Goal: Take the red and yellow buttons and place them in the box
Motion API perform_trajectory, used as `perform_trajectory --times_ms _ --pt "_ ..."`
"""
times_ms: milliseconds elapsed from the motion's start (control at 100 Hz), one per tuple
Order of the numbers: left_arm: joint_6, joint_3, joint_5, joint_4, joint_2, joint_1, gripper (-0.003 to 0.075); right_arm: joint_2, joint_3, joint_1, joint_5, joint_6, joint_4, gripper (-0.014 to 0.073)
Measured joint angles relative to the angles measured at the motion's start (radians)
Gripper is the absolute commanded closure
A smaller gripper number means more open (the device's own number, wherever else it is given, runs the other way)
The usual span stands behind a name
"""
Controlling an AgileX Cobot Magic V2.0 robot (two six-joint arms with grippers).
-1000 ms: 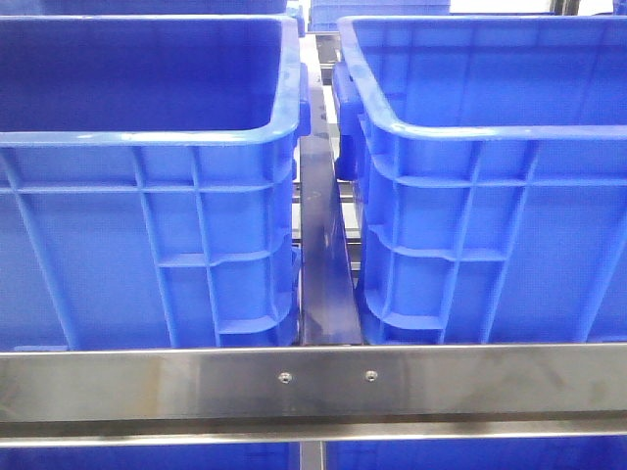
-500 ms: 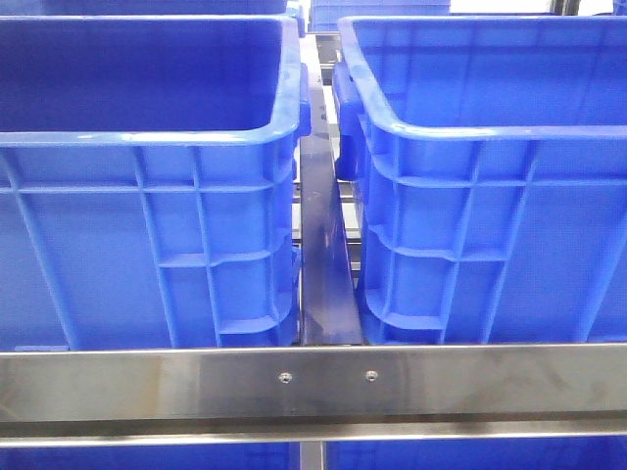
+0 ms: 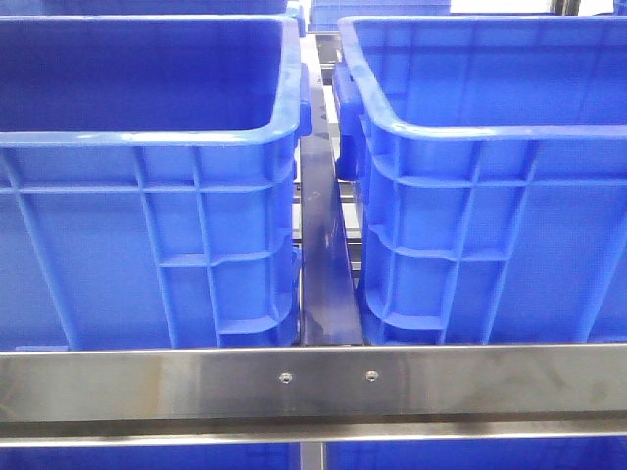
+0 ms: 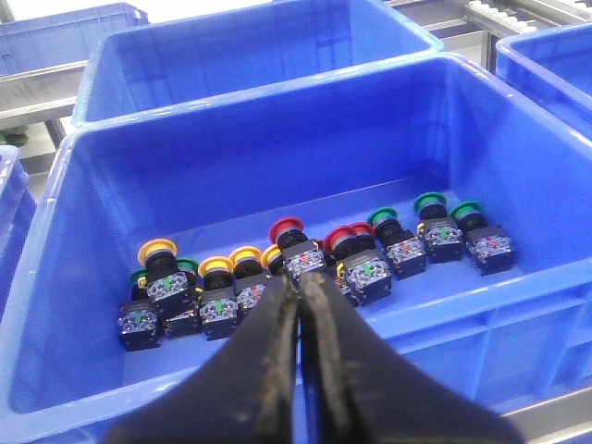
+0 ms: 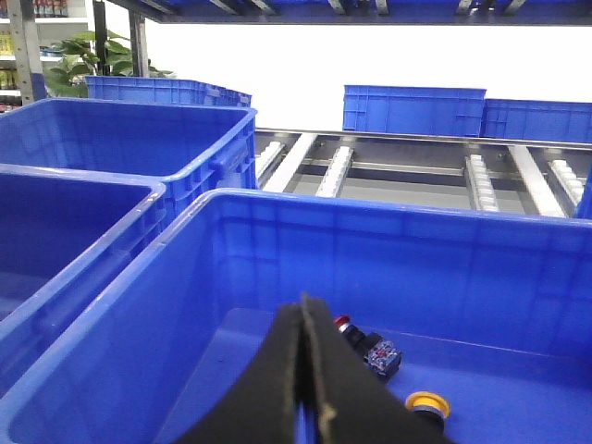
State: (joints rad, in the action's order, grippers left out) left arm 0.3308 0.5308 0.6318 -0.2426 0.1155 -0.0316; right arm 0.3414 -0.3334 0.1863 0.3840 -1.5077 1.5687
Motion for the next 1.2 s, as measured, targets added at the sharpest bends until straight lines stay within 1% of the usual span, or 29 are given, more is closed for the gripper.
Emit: perform_trajectory --times_ms 1200 --pt "0.000 0.000 0.000 0.000 0.000 0.000 0.0739 0.000 0.000 0.000 -0.012 0.000 0.009 0.0660"
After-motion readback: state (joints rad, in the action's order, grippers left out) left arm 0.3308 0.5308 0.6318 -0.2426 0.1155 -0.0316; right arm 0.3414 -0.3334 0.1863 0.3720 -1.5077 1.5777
